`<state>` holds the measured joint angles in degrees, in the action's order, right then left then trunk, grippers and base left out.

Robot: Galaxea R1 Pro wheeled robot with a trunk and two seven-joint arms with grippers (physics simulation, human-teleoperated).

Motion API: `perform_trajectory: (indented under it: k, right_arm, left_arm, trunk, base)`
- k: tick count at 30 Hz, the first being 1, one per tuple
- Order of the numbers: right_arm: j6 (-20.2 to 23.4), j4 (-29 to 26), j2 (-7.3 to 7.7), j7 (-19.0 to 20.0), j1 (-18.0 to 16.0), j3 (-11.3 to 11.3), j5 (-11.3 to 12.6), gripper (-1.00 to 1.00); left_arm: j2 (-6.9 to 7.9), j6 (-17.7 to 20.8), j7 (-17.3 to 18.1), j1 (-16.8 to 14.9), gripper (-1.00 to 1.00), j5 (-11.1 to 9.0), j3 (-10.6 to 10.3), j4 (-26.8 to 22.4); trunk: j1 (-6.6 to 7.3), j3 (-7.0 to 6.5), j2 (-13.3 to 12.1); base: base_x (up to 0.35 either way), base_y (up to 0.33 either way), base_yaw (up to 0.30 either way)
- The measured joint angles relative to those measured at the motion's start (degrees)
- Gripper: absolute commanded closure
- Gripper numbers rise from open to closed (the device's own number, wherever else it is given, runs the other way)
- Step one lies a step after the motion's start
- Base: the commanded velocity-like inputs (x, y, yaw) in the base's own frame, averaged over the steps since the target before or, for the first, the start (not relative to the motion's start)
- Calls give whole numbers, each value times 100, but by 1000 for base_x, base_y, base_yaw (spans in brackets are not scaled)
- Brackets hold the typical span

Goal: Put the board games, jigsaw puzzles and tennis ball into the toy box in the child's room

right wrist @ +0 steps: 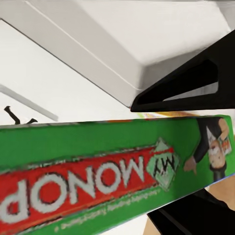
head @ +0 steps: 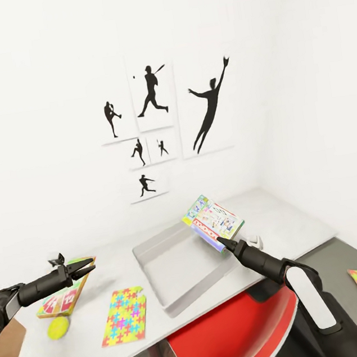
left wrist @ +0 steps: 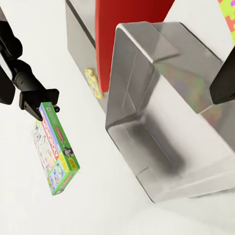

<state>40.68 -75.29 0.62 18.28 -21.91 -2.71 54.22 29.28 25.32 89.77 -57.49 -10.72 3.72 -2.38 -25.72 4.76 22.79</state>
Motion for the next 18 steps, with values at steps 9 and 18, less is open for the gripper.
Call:
perform_trajectory:
  k: [9,18]
  right_arm:
    - [3,28,0,0,0,0,21,100]
    - [6,41,-1,-30,0,2,17,100]
  left_arm:
    - [-1,0,0,-1,-100,3,-1,1]
    - [-9,0,0,-2,-100,3,0,2]
  trunk:
    - [-1,-1,0]
    - [-2,0,0]
  base:
    - [117,-150,125]
    - [56,-72,4]
